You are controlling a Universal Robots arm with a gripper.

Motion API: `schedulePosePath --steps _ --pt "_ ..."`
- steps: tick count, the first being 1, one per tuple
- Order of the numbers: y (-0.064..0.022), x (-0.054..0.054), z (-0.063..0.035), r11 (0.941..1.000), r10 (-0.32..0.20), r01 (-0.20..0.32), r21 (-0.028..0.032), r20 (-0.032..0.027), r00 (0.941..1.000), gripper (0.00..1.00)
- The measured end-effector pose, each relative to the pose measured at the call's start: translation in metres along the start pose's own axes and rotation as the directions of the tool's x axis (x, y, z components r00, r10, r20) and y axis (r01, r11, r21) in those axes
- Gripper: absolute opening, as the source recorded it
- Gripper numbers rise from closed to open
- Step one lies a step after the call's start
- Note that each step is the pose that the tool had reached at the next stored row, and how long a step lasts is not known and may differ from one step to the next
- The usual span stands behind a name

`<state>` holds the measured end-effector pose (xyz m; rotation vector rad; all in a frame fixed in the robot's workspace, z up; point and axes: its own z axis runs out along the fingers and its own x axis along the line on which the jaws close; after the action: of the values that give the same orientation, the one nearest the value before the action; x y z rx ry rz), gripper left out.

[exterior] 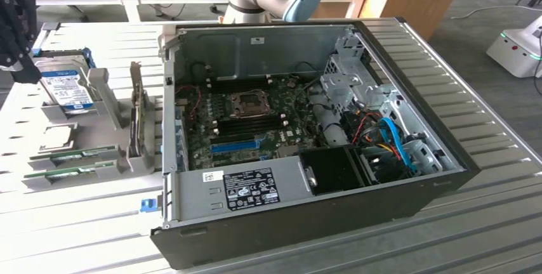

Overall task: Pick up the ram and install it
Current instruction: 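Pick up the ram and move it above insertion slot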

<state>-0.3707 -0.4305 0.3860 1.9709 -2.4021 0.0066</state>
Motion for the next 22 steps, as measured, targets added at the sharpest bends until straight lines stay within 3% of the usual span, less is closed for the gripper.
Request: schedulePosePath --steps 10,15,16,19,22 --pt "0.0000 0.0000 0.0000 0.9960 -0.089 0.089 0.0025 -0.0017 0.9960 0.11" --pt "0.0000 0.0000 0.0000 0.9958 -0.091 0.091 0.0026 -0.0018 0.9958 0.11" --pt "0.0001 0.0000 -0.0001 0.9959 -0.091 0.091 0.0055 -0.0018 0.9959 0.11" --pt "0.0000 0.0000 0.0000 0.9956 -0.091 0.091 0.0218 0.0002 0.9959 0.11" --pt "-0.0001 0.0000 0.0000 0.9956 -0.091 0.091 0.0225 0.0003 0.9959 0.11"
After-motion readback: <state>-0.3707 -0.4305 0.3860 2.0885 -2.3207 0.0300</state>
